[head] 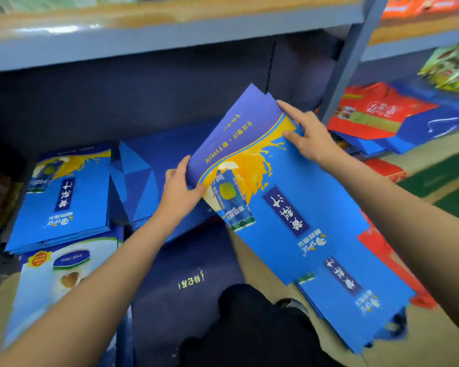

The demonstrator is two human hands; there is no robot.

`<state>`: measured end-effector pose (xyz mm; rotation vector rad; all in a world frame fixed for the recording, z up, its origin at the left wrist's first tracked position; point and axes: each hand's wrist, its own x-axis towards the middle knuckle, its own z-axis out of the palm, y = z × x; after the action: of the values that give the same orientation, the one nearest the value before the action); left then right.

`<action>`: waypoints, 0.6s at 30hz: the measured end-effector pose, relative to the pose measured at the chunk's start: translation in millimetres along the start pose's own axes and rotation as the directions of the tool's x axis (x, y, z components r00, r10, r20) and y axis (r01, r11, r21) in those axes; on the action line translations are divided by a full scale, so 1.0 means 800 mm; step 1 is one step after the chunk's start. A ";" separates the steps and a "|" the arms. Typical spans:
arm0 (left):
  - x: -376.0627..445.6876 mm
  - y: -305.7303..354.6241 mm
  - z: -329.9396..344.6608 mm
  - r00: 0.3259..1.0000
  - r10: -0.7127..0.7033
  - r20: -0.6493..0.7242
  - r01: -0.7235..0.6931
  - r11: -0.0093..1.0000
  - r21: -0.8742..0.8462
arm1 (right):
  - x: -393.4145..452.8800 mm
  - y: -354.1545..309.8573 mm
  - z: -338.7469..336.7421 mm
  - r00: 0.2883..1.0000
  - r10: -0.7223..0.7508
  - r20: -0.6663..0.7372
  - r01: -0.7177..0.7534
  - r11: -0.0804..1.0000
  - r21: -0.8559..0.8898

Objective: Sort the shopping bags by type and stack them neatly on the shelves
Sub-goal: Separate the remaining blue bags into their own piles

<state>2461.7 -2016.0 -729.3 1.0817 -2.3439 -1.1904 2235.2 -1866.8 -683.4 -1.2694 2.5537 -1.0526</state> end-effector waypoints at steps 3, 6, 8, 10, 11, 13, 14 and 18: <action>0.001 0.040 0.064 0.989 -0.036 0.141 0.061 0.982 -0.181 | -0.013 0.046 -0.055 0.998 0.065 0.007 -0.063 0.991 -0.118; -0.006 0.060 0.134 0.937 -0.140 0.319 0.252 0.905 -0.343 | -0.056 0.108 -0.087 0.980 0.197 0.024 -0.189 0.961 -0.201; -0.022 0.073 0.175 0.873 -0.199 0.446 0.384 0.844 -0.375 | -0.094 0.150 -0.091 0.950 0.309 0.037 -0.297 0.936 -0.191; -0.030 0.067 0.214 0.805 -0.266 0.530 0.483 0.812 -0.327 | -0.124 0.192 -0.081 0.908 0.416 0.045 -0.406 0.903 -0.137; -0.032 0.058 0.233 0.793 -0.279 0.542 0.488 0.823 -0.290 | -0.138 0.212 -0.073 0.881 0.470 0.057 -0.464 0.880 -0.100; -0.029 0.038 0.260 0.776 -0.302 0.554 0.503 0.826 -0.255 | -0.159 0.248 -0.051 0.828 0.556 0.075 -0.555 0.831 -0.038; -0.028 0.030 0.271 0.769 -0.319 0.554 0.520 0.816 -0.253 | -0.167 0.260 -0.037 0.803 0.592 0.077 -0.592 0.806 -0.025; -0.001 0.006 0.299 0.820 -0.339 0.461 0.504 0.809 -0.301 | -0.153 0.294 0.008 0.770 0.637 0.032 -0.637 0.771 -0.007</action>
<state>2327.3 -1879.0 -872.0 1.3579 -1.9819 -2.1368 2160.6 -1682.8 -859.3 -0.3219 2.6263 -0.8565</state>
